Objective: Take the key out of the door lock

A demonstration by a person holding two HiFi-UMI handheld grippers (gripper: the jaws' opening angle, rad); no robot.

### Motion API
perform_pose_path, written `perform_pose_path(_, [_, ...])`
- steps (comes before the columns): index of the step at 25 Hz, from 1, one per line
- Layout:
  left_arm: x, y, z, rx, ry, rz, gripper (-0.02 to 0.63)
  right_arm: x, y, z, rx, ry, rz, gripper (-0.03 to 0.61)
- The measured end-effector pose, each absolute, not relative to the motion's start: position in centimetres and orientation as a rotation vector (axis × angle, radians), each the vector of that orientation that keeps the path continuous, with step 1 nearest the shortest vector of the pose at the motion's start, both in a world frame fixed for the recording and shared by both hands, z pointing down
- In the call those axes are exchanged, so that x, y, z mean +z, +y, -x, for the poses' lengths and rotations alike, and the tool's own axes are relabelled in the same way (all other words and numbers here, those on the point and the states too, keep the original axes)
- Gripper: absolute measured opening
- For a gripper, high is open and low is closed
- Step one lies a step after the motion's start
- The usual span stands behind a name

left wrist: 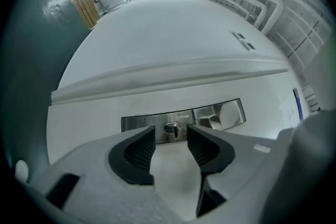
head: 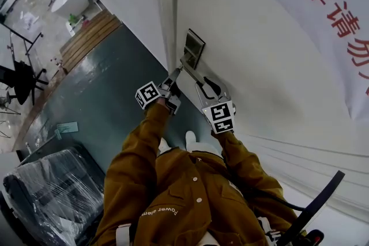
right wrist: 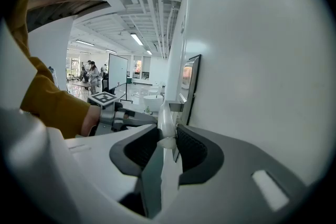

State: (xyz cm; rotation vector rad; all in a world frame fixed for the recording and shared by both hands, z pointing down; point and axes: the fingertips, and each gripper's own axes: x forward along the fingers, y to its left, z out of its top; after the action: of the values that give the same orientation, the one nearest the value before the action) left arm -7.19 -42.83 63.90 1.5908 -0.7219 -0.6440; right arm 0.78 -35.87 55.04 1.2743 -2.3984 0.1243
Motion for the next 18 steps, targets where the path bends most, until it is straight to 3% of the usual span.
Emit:
perform_pose_path(6, [63.8, -44.6, 5.5, -0.666, -0.664, -1.596, 0.148, 55.1, -35.9, -0.9, 0.131, -2.393, -1.260, 0.126])
perform_pose_path(11, [63.4, -45.1, 5.3, -0.699, -0.625, -1.571, 0.028, 55.1, -36.0, -0.9, 0.131, -2.387, -1.256, 0.126])
perform_pose_path(18, [63.4, -44.8, 5.1, -0.686, -0.539, -1.486, 0.021, 55.2, -36.0, -0.9, 0.140, -2.383, -1.259, 0.127])
